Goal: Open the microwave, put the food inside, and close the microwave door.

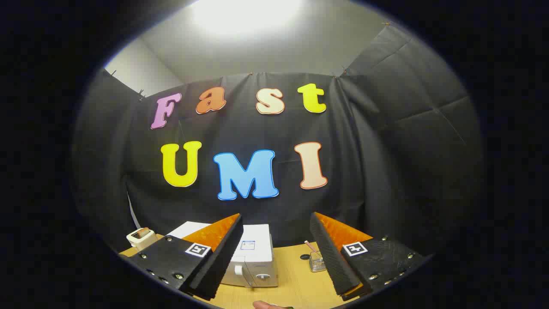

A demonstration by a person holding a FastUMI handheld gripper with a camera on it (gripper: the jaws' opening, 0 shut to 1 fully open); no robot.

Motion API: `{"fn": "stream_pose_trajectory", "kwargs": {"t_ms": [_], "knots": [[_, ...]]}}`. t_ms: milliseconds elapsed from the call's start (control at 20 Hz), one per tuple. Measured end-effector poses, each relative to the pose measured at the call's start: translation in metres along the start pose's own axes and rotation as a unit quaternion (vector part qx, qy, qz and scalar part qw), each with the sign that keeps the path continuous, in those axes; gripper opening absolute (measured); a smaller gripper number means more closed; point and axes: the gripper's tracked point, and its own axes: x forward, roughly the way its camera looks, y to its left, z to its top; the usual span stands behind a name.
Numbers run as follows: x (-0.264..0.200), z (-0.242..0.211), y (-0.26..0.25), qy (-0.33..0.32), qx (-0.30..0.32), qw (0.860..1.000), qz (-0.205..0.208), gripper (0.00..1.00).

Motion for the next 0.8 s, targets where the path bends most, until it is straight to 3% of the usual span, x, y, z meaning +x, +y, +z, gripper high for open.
{"fn": "stream_pose_trajectory", "kwargs": {"t_ms": [800], "knots": [[-0.014, -0.016, 0.008, -0.005, -0.017, 1.000, -0.005, 0.96]]}}
